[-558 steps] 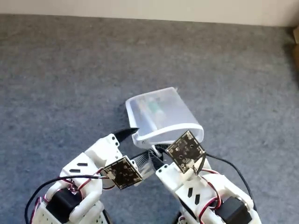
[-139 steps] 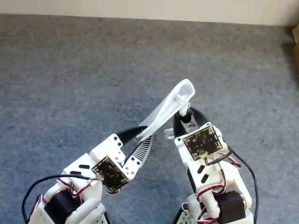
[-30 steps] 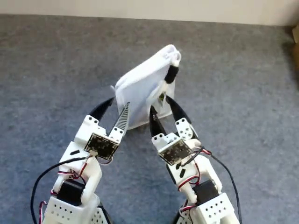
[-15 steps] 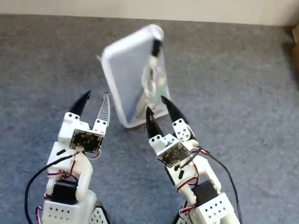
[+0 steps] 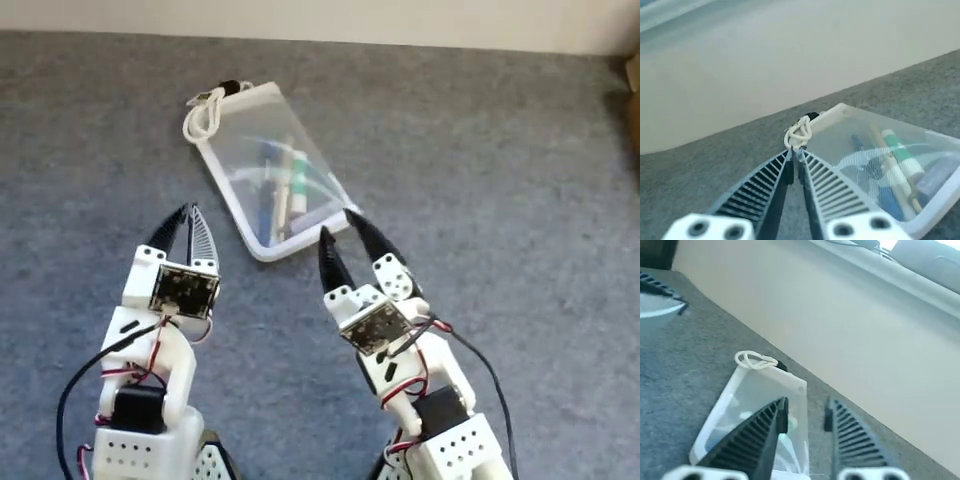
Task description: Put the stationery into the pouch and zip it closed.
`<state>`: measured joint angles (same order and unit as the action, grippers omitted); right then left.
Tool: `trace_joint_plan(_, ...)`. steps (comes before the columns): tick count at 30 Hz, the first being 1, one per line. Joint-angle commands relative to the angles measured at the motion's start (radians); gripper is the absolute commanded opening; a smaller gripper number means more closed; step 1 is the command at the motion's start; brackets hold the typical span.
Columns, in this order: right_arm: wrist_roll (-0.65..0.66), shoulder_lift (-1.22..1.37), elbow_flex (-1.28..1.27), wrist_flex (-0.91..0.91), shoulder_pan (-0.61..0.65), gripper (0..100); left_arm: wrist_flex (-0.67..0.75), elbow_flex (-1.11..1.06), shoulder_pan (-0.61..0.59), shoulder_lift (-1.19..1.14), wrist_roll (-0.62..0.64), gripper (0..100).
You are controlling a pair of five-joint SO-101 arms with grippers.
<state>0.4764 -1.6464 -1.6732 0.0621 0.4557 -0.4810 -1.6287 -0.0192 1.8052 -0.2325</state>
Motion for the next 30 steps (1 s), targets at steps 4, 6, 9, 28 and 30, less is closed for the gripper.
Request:
trace_joint_plan(4, 0.009, -0.012, -0.117, 0.022, -0.079, 0.8, -0.003, -0.067, -0.008, 0.004, -0.003, 3)
trace_joint_plan(6, 0.009, -0.012, -0.117, 0.048, -0.085, 0.8, -0.046, -0.068, -0.008, 0.008, -0.003, 3)
trace_joint_plan(9, 0.009, -0.012, -0.117, 0.111, -0.087, 0.8, -0.112, -0.068, -0.007, 0.008, -0.003, 4)
trace_joint_plan(28, -0.279, -0.012, -0.117, 0.518, -0.087, 0.8, -0.41, -0.068, -0.002, 0.001, -0.003, 4)
trace_joint_plan(30, -0.279, -0.012, -0.117, 0.556, -0.087, 0.8, -0.47, -0.068, -0.002, 0.001, -0.003, 4)
